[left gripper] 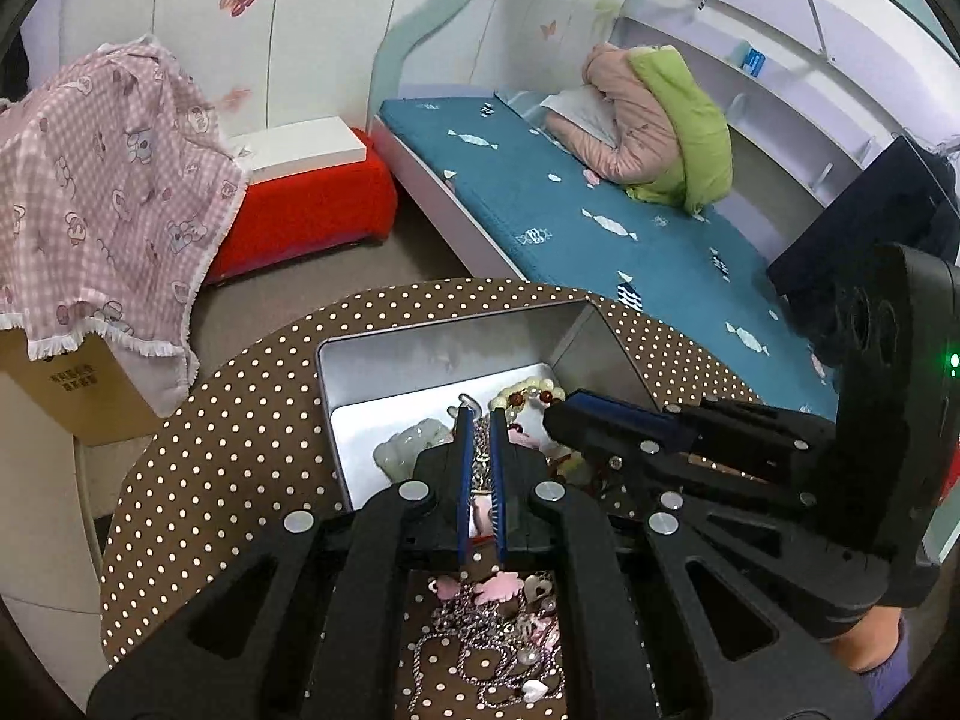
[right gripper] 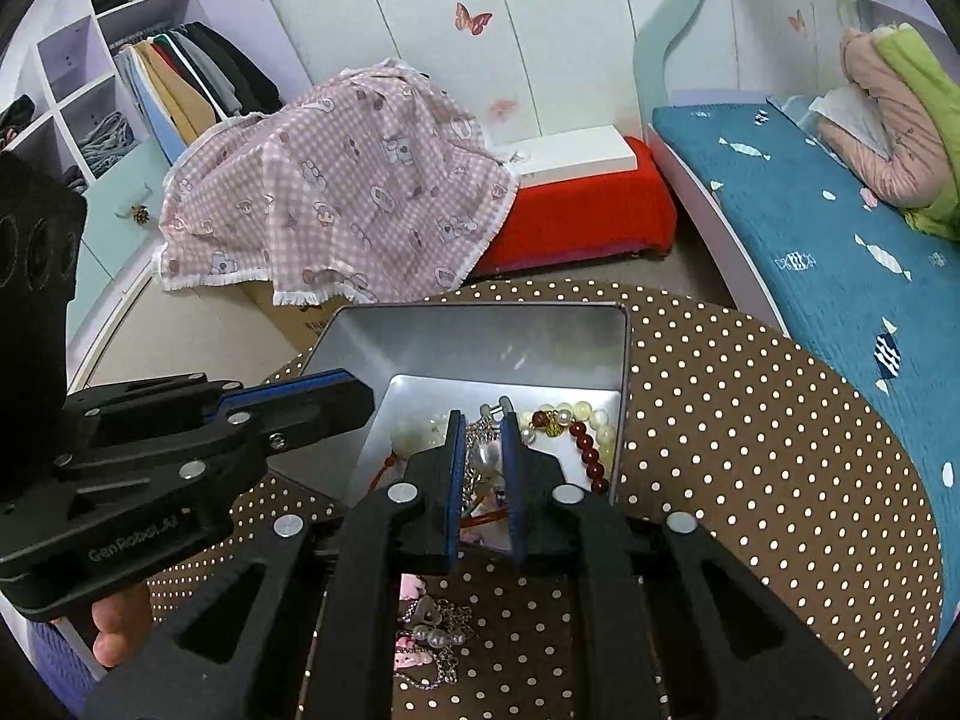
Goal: Organize jewelry
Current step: 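Carry the chains with both grippers into the grey box and release, then return both grippers to the pile and grasp silver chains, then carry the chains with both grippers into the grey box and release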
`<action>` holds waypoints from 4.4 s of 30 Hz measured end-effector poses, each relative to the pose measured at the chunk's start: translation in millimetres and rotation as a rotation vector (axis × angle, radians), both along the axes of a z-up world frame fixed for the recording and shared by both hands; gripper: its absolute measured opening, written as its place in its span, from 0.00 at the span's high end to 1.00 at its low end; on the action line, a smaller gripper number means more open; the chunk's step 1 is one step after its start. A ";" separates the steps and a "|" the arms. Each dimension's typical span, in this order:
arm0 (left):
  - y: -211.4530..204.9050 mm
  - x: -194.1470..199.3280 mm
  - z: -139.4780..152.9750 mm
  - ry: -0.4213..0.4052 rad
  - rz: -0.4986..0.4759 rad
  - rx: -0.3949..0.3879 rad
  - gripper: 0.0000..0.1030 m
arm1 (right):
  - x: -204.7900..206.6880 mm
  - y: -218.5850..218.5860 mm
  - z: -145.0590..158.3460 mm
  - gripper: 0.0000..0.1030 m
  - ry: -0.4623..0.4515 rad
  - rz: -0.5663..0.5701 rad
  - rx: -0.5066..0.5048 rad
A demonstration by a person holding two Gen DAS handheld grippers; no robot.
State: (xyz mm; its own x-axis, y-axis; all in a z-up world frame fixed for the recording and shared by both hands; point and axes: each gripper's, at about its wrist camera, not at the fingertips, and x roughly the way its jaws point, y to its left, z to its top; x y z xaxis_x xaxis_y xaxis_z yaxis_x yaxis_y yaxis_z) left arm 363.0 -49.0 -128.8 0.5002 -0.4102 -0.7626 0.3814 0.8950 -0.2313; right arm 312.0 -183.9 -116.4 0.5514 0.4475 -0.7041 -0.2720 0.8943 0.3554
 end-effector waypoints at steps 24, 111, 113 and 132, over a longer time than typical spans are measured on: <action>19.5 -139.8 -27.1 -0.111 0.069 0.031 0.34 | -123.5 -34.0 -12.5 0.54 -0.067 -0.030 -0.060; 86.3 -151.8 107.6 -0.281 0.061 -0.154 0.86 | -106.7 19.9 6.2 0.93 -0.113 0.075 -0.050; 78.2 -148.8 123.4 -0.302 0.035 -0.154 0.86 | -107.6 11.8 22.3 0.93 -0.131 0.072 -0.018; 15.2 -58.9 184.5 -0.321 -0.038 -0.123 0.86 | -42.3 -17.1 72.4 0.92 -0.155 0.026 0.091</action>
